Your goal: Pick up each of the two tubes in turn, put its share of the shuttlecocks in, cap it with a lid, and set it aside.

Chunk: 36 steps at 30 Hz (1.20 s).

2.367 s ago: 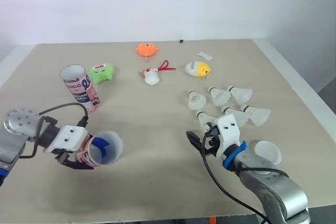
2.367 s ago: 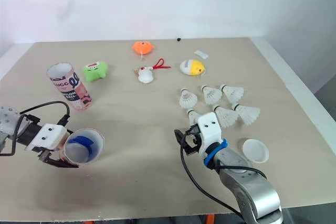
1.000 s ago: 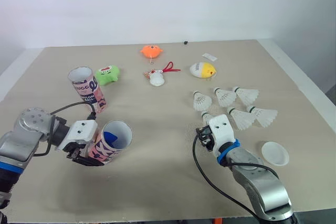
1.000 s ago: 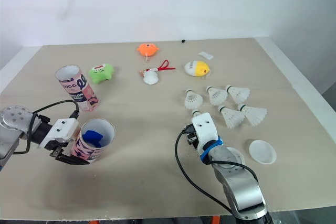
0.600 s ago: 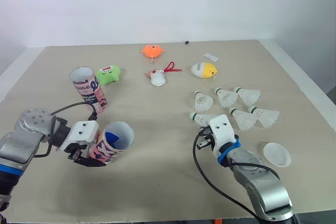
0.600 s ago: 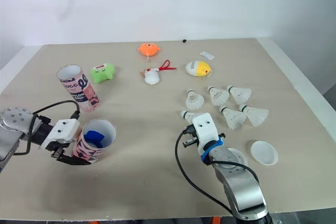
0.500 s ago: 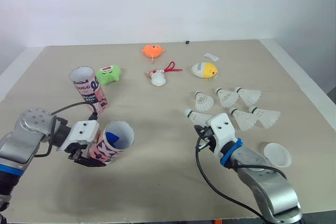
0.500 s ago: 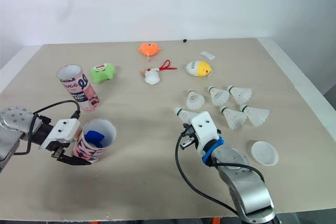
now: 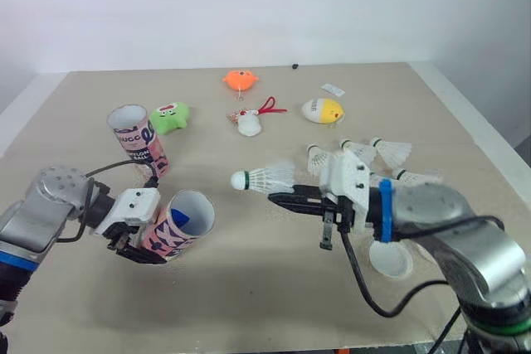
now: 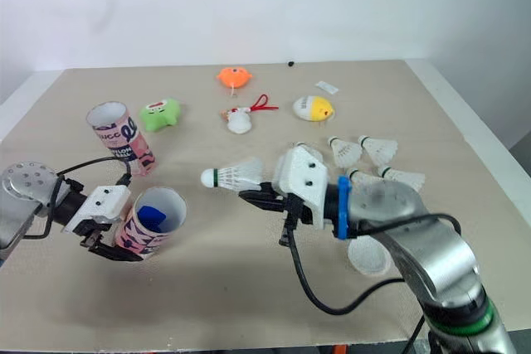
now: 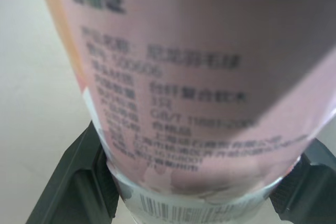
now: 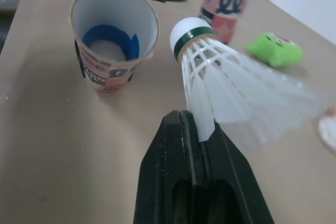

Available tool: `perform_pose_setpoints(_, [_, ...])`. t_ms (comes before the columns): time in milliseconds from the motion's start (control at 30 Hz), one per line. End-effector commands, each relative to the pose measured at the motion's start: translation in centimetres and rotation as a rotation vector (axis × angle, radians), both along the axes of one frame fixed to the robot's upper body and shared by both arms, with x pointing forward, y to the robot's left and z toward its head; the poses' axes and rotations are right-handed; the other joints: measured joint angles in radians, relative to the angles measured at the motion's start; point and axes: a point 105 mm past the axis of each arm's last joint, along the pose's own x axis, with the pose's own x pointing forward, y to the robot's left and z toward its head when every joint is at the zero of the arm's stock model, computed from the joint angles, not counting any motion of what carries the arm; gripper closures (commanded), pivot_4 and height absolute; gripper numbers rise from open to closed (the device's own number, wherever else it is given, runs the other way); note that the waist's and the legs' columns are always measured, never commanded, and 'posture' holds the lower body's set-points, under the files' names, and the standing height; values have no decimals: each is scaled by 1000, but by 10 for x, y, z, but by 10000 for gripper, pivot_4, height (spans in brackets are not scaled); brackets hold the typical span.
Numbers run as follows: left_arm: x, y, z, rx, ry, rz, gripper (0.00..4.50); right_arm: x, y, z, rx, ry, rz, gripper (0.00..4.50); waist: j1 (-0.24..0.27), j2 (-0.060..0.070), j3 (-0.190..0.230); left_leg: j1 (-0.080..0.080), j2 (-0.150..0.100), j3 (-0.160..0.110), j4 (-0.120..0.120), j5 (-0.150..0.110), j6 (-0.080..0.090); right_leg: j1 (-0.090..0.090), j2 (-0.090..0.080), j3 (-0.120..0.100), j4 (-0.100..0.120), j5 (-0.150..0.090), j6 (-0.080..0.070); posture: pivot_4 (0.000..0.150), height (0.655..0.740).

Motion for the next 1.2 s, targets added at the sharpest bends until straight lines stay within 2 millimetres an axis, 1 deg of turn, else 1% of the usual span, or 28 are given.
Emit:
perform_pose_setpoints(33, [-11,-2,-26,35,124,-7,15690,10,9,4,-93,-96,67,44356,0,0,0,0,0,0,0,0,1,0,0,0,0,0,0,1500,7400])
perform_pose_setpoints(100, [-10,-3,-25,37,124,-7,15690,12,17,6,-134,-140,127,44356,2,0,0,0,0,-1,0,-1,1,0,0,-1,0,-1,-1,1500,7400])
perform_pose_setpoints(200, [-9,-5,-23,38,125,-6,15690,8,26,8,-172,-176,234,44356,3,1,0,-1,0,-1,0,-2,3,0,0,-1,0,-2,1,1500,7400])
perform_pose_setpoints(267, [-9,-5,-21,38,127,0,15690,7,28,8,-191,-185,282,44356,3,1,0,-1,0,0,0,-3,4,0,0,-1,0,-1,4,1500,7400])
perform_pose_setpoints(400, [-8,-3,-20,40,131,16,15690,4,31,6,-218,-198,360,44356,3,1,0,-1,0,-1,1,-3,5,0,0,-1,0,-1,4,1500,7400])
perform_pose_setpoints(500, [-10,-1,-19,41,137,25,15690,7,34,6,-226,-213,376,44356,2,1,0,-1,0,-1,1,-3,5,0,0,-1,0,-1,4,1500,7400])
perform_pose_setpoints(700, [-16,6,-21,49,152,42,15690,23,50,-2,-244,-233,389,44356,-1,1,0,-1,1,0,1,-4,6,-1,1,-1,2,-1,2,1500,7400])
perform_pose_setpoints(867, [-23,10,-25,50,165,48,15690,25,61,-3,-246,-238,412,44356,-2,1,0,-1,2,0,1,-6,9,-3,2,-1,3,-3,0,1500,7400])
perform_pose_setpoints(900, [-23,10,-26,49,167,50,15690,25,63,-1,-244,-234,416,39783,-2,1,0,-1,3,1,0,-6,9,-4,2,-1,3,-3,-1,1500,7400])
perform_pose_setpoints(933, [-24,10,-27,48,168,51,15690,24,65,0,-243,-230,426,38282,-3,1,0,-1,3,0,1,-7,11,-4,2,-1,3,-3,-2,1500,7400])
perform_pose_setpoints(967, [-24,10,-28,47,168,53,15690,23,67,2,-238,-225,438,33224,-2,1,0,-1,3,1,1,-8,12,-4,3,-2,3,-3,-3,1500,7400])
perform_pose_setpoints(1033, [-26,10,-30,45,168,54,15690,20,70,10,-213,-219,456,26493,-2,1,0,-1,3,1,1,-8,12,-4,3,-2,4,-3,-4,1500,7400])
perform_pose_setpoints(1100, [-26,10,-31,41,166,54,15690,12,70,20,-165,-187,497,17966,-3,1,0,-1,4,1,1,-8,13,-4,2,-2,4,-2,-6,1500,7400])
perform_pose_setpoints(1133, [-26,10,-32,40,165,55,15690,8,70,24,-143,-168,517,14814,-2,1,0,-1,4,0,1,-9,14,-4,2,-2,4,-2,-6,1500,7400])
perform_pose_setpoints(1167, [-25,10,-32,38,163,55,15690,4,69,29,-119,-148,540,8878,-2,1,0,-1,4,0,1,-9,14,-4,2,-2,4,-2,-6,1500,7400])
perform_pose_setpoints(1200, [-24,10,-32,36,162,56,15690,0,67,32,-106,-129,555,3906,-1,1,0,-1,3,0,1,-9,14,-4,2,-2,4,-2,-7,1500,7400])
